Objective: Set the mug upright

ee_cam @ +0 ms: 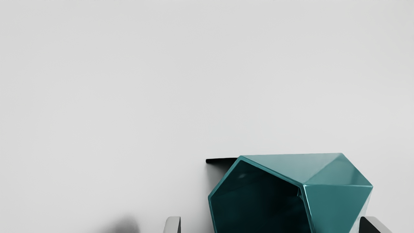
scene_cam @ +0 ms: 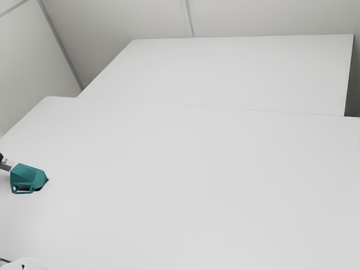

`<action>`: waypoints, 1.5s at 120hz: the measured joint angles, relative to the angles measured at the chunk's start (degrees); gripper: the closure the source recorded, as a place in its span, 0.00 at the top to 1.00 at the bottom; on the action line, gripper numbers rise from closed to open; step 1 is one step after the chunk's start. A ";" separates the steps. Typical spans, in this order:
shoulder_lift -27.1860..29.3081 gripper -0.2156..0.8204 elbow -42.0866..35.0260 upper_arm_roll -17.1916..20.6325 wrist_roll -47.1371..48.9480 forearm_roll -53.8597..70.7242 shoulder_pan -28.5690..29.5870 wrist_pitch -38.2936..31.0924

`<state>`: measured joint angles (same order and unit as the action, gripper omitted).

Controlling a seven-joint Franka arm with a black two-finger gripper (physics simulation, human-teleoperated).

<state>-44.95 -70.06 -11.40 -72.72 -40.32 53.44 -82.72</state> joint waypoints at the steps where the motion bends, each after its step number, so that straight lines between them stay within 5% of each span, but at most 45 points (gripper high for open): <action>1: -0.02 0.79 -0.04 -0.02 -0.01 -0.16 0.01 0.11; 118: -3.27 0.79 0.00 1.20 4.91 -3.46 0.39 7.37; 180: -3.24 0.41 -0.40 2.77 6.56 -4.95 0.49 7.69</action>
<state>-48.19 -70.46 -8.63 -66.16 -45.27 53.93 -75.03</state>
